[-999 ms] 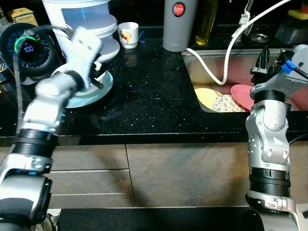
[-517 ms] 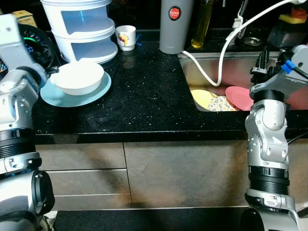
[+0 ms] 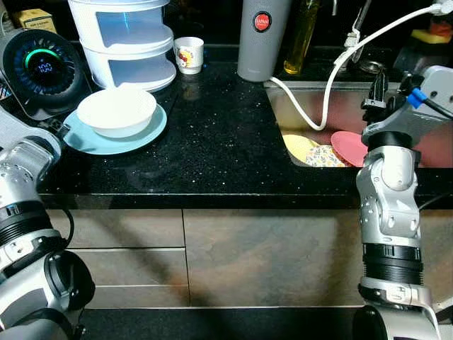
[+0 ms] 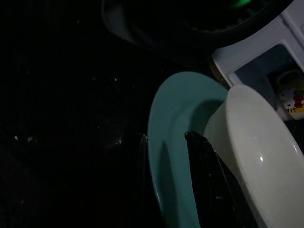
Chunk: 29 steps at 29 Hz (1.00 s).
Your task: Kitchen organization
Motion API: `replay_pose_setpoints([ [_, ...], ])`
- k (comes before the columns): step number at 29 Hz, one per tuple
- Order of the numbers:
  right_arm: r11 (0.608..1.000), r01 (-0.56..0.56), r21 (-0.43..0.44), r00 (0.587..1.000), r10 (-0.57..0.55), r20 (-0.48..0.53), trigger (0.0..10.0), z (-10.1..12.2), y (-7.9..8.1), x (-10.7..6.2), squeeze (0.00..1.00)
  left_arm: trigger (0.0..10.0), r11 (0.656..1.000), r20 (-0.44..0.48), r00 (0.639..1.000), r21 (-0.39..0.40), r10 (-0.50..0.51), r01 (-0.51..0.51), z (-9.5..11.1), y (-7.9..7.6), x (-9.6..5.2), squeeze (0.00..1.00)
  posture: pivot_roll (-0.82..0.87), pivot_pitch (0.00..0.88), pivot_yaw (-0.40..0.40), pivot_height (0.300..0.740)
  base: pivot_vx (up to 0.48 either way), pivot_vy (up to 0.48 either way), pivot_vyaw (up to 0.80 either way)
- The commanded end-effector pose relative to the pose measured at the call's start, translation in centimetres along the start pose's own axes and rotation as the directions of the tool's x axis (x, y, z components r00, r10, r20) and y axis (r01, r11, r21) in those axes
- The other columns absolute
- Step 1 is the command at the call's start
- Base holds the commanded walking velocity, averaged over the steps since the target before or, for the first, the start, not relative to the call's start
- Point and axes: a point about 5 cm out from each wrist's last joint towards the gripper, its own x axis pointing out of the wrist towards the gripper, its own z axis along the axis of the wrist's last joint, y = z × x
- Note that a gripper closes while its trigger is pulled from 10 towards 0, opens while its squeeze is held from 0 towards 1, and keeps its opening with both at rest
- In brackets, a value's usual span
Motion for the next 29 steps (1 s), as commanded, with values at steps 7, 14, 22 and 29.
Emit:
replay_pose_setpoints([
  [7, 1.0, -0.013, -0.005, 1.0, 0.013, 0.009, 10.0, 0.2, -0.1, 0.2, 0.0, 10.0, 0.995, -0.049, 0.996, -0.064, 0.076, -0.079, -1.3, 1.7, 0.2, 0.0, 0.09, 0.068, -0.018, 0.74, 0.0, 0.0, 0.0],
  [14, 0.978, -0.171, 0.117, 0.98, 0.181, -0.077, 10.0, -0.5, 1.3, 0.1, 0.0, 10.0, 0.986, -0.114, 0.992, -0.155, 0.048, -0.066, -2.6, 1.9, 0.6, 0.0, 0.08, 0.069, -0.027, 0.74, 0.0, 0.0, 0.0],
  [22, 0.858, -0.373, 0.354, 0.88, 0.448, -0.157, 10.0, -1.2, 3.4, -1.5, 0.0, 8.5, 0.974, -0.194, 0.976, -0.218, -0.097, 0.053, -3.9, 0.1, 1.4, 0.0, 0.07, 0.068, -0.039, 0.74, 0.0, 0.0, 0.0],
  [29, 0.861, -0.361, 0.359, 0.882, 0.44, -0.168, 10.0, -1.1, 3.0, -1.6, 0.0, 0.0, 0.961, -0.196, 0.978, -0.277, -0.07, 0.014, -4.6, 0.7, 1.8, 0.0, 0.05, 0.069, -0.037, 0.74, 0.0, 0.0, 0.0],
])
